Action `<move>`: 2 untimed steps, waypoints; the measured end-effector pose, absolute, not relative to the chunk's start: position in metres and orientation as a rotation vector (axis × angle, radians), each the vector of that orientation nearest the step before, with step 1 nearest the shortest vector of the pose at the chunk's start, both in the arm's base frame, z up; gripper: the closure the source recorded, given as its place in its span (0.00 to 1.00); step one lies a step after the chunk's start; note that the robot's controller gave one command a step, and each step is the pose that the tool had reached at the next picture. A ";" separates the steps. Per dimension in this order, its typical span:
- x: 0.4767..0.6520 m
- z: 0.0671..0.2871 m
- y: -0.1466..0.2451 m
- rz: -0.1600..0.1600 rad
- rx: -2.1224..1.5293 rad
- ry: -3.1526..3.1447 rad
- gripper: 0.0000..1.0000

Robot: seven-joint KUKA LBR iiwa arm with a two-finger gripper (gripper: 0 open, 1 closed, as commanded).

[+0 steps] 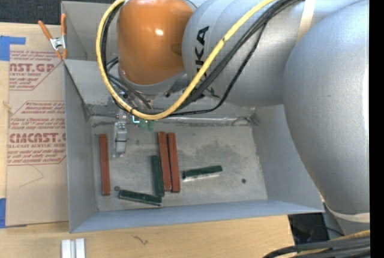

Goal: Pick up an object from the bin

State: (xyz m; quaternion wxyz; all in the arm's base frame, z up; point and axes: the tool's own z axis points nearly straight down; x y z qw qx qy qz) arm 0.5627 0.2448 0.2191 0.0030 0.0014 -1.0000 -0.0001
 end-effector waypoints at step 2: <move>0.483 0.072 0.129 -0.001 0.683 -3.084 0.00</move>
Offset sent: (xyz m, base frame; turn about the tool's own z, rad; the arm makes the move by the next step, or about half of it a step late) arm -0.0429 -0.0480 -0.1322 -0.3370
